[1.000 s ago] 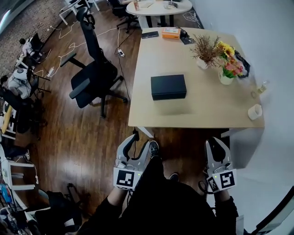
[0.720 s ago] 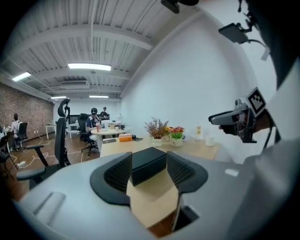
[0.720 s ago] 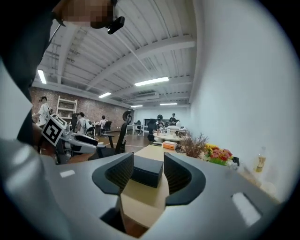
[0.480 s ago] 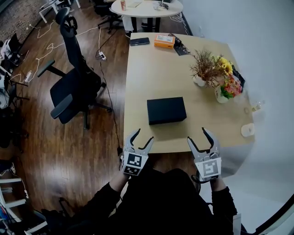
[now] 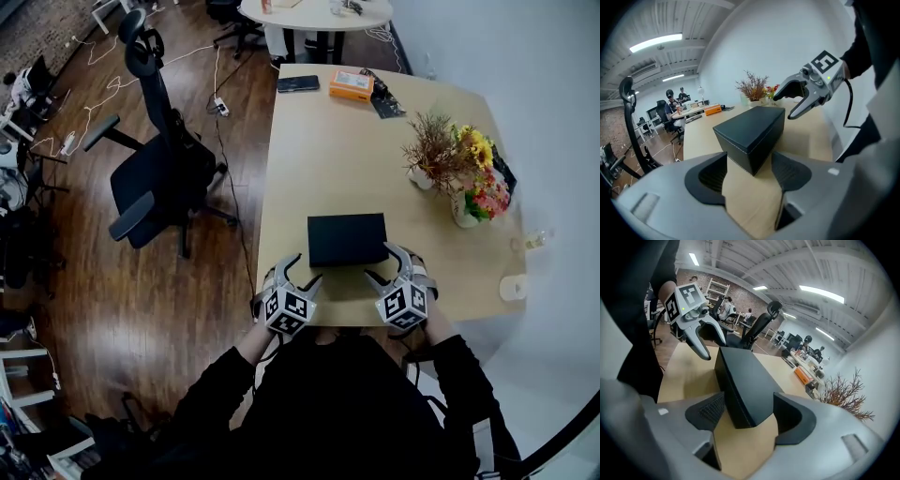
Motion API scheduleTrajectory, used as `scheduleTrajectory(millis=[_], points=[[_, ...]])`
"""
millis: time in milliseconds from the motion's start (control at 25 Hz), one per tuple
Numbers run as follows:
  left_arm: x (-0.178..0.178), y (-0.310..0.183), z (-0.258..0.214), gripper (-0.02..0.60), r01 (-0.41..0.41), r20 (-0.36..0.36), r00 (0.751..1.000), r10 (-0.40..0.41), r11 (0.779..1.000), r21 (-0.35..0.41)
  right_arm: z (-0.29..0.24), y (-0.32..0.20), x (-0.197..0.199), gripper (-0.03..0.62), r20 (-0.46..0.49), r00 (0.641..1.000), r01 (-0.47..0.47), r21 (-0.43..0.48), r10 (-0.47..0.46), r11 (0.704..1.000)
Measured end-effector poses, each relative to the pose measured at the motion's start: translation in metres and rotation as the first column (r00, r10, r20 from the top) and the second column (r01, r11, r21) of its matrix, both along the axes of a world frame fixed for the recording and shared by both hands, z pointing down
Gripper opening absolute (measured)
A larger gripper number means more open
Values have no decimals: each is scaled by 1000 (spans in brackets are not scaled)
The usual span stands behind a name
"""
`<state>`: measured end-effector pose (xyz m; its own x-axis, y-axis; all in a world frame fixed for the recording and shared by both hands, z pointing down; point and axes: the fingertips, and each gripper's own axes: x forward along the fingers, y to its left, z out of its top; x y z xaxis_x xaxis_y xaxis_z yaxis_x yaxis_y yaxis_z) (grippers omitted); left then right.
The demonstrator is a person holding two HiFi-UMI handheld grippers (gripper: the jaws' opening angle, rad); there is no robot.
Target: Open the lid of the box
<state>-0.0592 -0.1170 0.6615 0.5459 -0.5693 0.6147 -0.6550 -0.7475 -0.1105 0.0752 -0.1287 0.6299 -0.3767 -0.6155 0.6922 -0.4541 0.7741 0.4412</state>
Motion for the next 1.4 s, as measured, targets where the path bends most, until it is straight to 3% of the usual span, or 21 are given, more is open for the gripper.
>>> scheduleTrajectory(millis=[160,320,560,720,1000,1400], points=[[8,-6,4,282,0,21,1000,0,1000,-4,10,-7,12,339,20,1000,6,-17,-6,1000],[14,-11,6,282,24,-7,1000,-24,999,-23,14,-16,23,347,97,994,-43,-48,48,998],[16,-18,10,279,40,14,999,-39,999,-33,18,-19,24,343,199,976,-66,-110,87,992],[16,-20,11,279,54,4,999,-54,998,-42,25,-20,21,333,188,979,-56,-118,78,991],[15,-22,11,258,54,13,998,-54,998,-34,23,-22,17,307,72,997,37,8,-38,999],[15,-24,11,249,49,-10,999,-50,998,-34,12,-23,19,273,216,976,17,-196,26,980]])
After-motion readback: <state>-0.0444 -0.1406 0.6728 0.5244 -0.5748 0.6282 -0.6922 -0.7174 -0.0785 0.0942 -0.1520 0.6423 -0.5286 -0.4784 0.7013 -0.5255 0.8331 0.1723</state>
